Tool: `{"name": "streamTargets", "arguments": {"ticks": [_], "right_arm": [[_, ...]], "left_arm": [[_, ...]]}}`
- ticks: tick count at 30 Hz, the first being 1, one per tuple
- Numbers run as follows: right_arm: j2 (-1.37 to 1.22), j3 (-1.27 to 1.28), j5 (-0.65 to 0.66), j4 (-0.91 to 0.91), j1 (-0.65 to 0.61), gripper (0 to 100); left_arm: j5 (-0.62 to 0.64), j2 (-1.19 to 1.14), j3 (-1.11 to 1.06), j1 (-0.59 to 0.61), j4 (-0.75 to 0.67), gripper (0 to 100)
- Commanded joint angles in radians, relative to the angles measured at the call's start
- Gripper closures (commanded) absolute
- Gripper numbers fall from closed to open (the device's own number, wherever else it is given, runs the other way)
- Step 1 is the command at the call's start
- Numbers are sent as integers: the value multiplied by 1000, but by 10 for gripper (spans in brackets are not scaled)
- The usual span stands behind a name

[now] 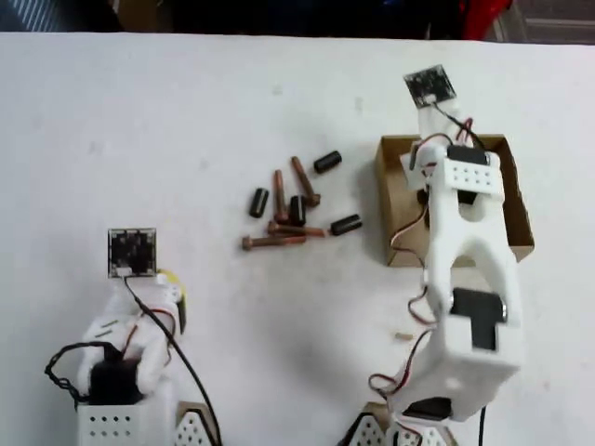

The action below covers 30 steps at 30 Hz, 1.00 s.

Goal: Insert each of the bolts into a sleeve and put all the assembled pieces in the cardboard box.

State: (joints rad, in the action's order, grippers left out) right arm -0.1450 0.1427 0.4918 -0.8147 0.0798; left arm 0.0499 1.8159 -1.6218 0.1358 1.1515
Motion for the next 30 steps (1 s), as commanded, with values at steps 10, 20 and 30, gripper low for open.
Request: {"name": "streamTargets", "arguments": {"ticks": [10, 20, 30], "right_arm": [[443, -48, 2, -383, -252, 800], [513, -23, -215, -538, -464, 800], [268, -20, -310, -387, -533, 800]], "left_arm": [[-9, 8, 14, 5, 3, 977], [-9, 8, 15, 10, 3, 977], [-9, 8, 12, 10, 26, 977]]}}
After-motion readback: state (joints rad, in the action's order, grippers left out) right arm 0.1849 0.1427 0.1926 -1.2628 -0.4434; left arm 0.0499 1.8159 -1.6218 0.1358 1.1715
